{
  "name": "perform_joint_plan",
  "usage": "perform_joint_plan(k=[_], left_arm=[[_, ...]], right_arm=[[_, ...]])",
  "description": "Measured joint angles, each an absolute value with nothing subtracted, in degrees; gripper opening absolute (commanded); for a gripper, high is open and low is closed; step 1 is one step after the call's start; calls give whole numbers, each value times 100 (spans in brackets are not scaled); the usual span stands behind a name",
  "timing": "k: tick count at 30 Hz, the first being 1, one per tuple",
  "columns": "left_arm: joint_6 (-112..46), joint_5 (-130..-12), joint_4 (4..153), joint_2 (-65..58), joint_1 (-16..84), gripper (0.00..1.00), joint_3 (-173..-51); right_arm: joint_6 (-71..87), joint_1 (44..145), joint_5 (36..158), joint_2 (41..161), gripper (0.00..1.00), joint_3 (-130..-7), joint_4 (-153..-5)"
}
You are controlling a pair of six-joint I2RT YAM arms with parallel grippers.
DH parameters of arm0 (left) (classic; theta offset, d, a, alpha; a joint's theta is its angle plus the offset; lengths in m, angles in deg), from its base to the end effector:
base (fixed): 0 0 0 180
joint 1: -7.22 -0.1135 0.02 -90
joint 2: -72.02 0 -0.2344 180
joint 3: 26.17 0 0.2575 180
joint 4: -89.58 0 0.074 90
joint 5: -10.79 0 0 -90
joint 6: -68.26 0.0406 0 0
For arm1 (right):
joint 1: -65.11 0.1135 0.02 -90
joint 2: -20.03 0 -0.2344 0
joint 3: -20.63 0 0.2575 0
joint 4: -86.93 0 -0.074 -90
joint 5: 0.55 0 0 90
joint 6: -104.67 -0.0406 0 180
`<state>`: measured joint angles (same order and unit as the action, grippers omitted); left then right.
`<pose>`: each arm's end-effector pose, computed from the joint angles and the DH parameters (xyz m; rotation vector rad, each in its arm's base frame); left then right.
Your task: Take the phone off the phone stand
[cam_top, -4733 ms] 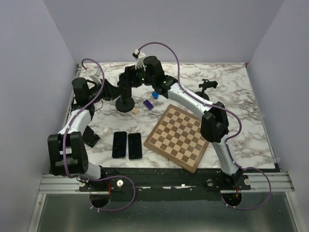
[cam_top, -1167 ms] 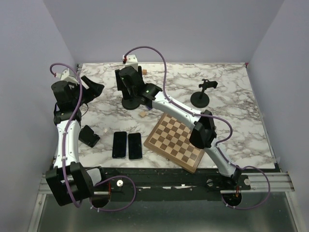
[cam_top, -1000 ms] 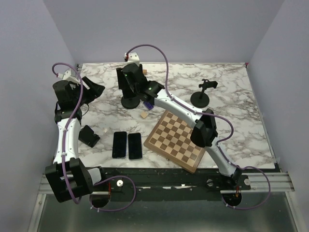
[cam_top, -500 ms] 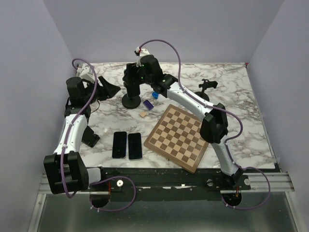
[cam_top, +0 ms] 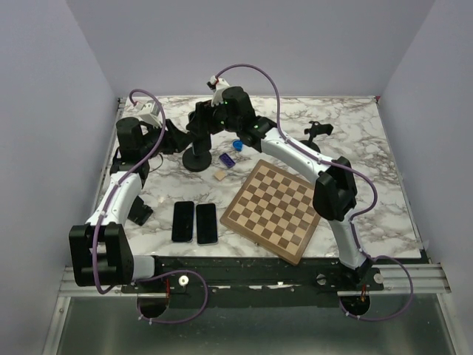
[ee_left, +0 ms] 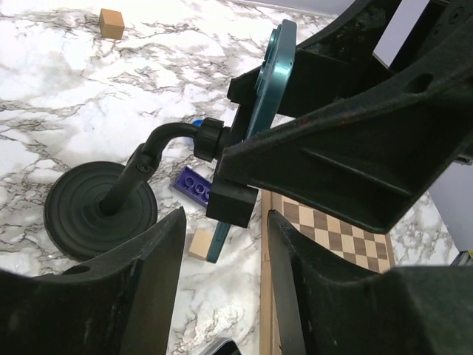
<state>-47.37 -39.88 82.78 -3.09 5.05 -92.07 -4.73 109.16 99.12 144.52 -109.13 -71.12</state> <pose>0.3160 -0.0138 0.2697 0.0384 1.8831 -0.9150 0.3678 0.3653 0.2976 -0.5385 1.8869 0.9074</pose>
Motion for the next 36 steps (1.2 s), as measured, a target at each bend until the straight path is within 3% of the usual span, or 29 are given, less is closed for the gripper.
perform_joint_plan(k=[12, 27, 30, 33, 36], left_arm=[[-4636, -4012, 8508, -377, 577, 40, -9176], [-4660, -3942, 8637, -484, 634, 42, -9156], [-4660, -3936, 8633, -519, 662, 29, -9156], [-4610, -3922, 8635, -514, 662, 0, -9156], [-4553, -3929, 8630, -501, 664, 0, -9156]], right_arm=[[-470, 10919, 10221, 14452, 1, -10856, -7230], [-481, 10916, 10221, 14452, 1, -10848, -7252], [-486, 10919, 10223, 14452, 1, -10848, -7252], [-488, 10919, 10221, 14452, 1, -10848, -7263], [-479, 10914, 10207, 14452, 1, -10845, -7274]])
